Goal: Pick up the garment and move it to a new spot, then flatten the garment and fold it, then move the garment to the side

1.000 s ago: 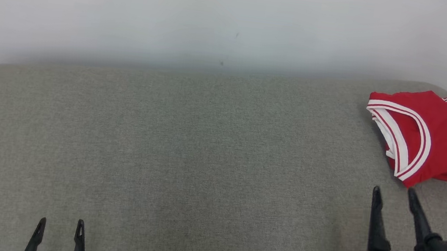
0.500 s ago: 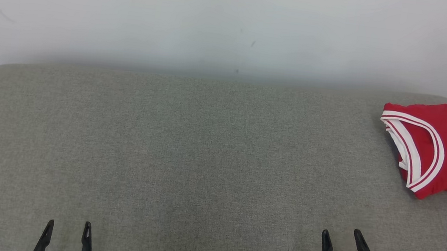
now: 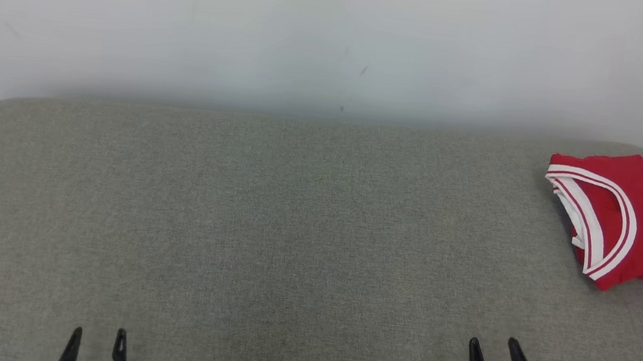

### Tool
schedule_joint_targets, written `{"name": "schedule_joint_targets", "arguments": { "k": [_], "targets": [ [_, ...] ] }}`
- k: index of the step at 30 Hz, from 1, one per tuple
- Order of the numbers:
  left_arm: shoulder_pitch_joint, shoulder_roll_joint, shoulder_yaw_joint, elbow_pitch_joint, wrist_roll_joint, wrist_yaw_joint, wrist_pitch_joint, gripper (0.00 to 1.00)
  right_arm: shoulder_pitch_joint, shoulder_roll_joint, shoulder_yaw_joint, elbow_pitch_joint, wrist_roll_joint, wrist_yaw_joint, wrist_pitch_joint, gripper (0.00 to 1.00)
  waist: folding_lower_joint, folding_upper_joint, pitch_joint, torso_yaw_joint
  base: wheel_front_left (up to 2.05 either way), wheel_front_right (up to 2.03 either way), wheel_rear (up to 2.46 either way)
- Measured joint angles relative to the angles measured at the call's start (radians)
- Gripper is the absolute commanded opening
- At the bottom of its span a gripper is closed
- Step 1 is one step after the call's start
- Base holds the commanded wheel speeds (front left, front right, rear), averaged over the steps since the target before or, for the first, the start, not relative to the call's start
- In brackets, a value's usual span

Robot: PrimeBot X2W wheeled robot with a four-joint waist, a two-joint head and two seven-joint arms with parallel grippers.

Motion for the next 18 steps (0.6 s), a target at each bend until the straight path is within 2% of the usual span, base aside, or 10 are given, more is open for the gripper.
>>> {"name": "schedule_joint_targets", "arguments": {
  "k": [7, 18],
  "targets": [
    [0.007, -0.003, 0.002, 0.061, -0.020, -0.004, 0.017, 0.00, 0.015, 0.000, 0.001, 0.050, 0.024, 0.000, 0.007, 0.00, 0.0000, 0.0000, 0.000, 0.000, 0.00, 0.00, 0.00],
    [-0.011, -0.004, 0.013, 0.070, -0.248, -0.014, 0.071, 0.00, -0.004, -0.003, -0.004, 0.054, 0.250, 0.000, 0.052, 0.00, 0.0000, 0.0000, 0.000, -0.001, 0.00, 0.00, 0.00]
  ]
}}
